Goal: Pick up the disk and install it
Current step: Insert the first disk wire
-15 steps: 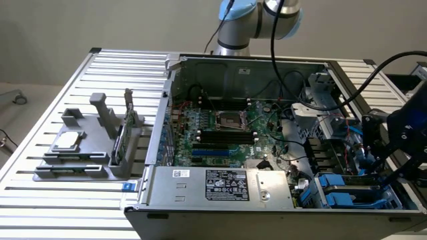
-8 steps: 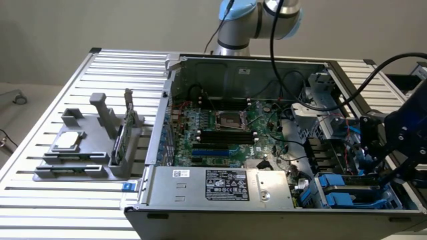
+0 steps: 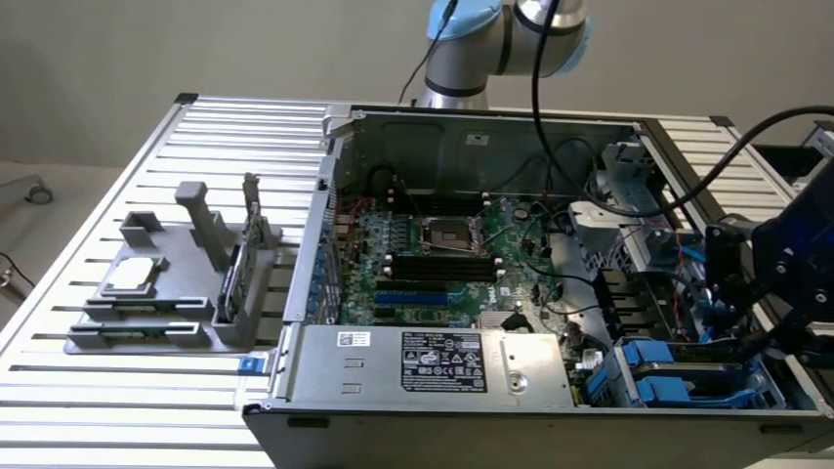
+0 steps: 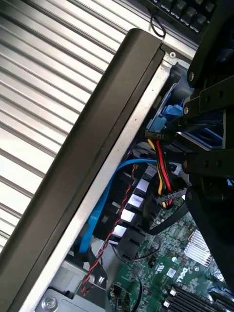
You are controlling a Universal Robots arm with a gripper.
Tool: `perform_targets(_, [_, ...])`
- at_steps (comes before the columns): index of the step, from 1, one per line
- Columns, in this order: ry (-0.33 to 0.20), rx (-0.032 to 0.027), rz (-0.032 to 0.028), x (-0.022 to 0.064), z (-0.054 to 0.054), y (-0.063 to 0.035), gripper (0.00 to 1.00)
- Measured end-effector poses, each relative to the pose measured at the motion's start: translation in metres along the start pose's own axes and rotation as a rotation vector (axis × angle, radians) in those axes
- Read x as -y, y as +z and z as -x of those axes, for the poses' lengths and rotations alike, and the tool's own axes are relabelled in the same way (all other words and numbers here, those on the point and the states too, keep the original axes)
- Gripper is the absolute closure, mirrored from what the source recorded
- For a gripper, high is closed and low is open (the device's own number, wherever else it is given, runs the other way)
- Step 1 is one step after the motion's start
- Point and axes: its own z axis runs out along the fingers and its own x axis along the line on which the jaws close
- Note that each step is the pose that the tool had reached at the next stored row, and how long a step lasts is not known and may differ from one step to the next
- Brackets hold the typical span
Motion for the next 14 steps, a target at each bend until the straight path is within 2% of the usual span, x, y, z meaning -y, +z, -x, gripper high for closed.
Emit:
perform_targets(6, [0.031,-0.0096,0.006,-0.0014,0.0004,0.0013,0.69])
perform_targets(14, [0.061,-0.0182,0.0115,-0.0028,0.0003,0.0022,0.69])
